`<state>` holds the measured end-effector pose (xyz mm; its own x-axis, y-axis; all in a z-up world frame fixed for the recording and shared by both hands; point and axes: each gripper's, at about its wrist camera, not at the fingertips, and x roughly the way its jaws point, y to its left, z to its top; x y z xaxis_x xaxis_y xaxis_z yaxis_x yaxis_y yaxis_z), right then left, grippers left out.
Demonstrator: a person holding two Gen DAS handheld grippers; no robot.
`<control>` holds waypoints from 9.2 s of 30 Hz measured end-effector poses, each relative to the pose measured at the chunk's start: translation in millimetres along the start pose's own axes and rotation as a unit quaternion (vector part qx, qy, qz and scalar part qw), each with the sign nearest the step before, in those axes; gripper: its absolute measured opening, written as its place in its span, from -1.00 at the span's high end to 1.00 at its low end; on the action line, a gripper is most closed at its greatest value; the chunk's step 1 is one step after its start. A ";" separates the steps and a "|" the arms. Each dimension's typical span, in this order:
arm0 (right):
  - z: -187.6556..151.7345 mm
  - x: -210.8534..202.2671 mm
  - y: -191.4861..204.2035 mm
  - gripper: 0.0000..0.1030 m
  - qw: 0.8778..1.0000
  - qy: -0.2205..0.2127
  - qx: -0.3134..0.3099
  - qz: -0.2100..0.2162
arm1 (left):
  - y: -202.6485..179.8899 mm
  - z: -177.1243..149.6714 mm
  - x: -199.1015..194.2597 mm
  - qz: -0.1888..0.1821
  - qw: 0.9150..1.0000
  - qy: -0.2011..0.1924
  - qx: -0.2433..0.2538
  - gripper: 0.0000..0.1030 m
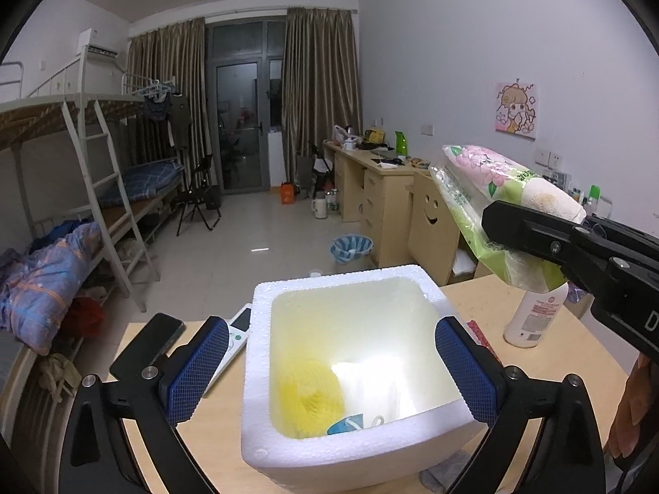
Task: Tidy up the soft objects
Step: 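Lower the yellow net into the foam box and open the left tool, then lower the wet-wipes pack into the foam box and open the right tool, then withdraw both open tools from the foam box back over the table, then reach the left tool to the grey sock and close on it, then grasp the white foam stick with the right tool while the left lifts the sock, then carry the sock and white stick up toward the foam box with both tools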
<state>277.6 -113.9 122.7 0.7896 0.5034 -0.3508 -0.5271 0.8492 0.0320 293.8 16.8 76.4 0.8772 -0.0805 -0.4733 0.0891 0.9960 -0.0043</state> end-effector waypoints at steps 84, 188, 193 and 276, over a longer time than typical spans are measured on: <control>-12.4 -50.3 4.6 -1.00 0.999 -0.021 0.017 -0.040 | 48.9 -6.5 -98.8 0.097 0.993 -0.048 -0.053 -0.95; -243.2 -59.3 11.1 0.37 0.974 0.225 -0.023 -0.016 | -100.1 -174.2 47.3 -0.134 0.967 0.215 -0.023 0.36; -243.7 -59.0 14.0 0.50 0.974 0.224 -0.030 -0.020 | -103.8 -171.8 49.0 -0.139 0.968 0.207 -0.017 0.71; -127.9 -109.7 53.9 0.59 1.000 0.009 -0.023 0.018 | -14.4 -107.5 -194.1 0.030 0.996 -0.086 -0.025 0.78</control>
<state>122.4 -143.8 43.2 0.7644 0.5303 -0.3667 -0.5693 0.8221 0.0020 71.5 22.3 73.6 0.9487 -0.0228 -0.3153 0.0150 0.9995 -0.0271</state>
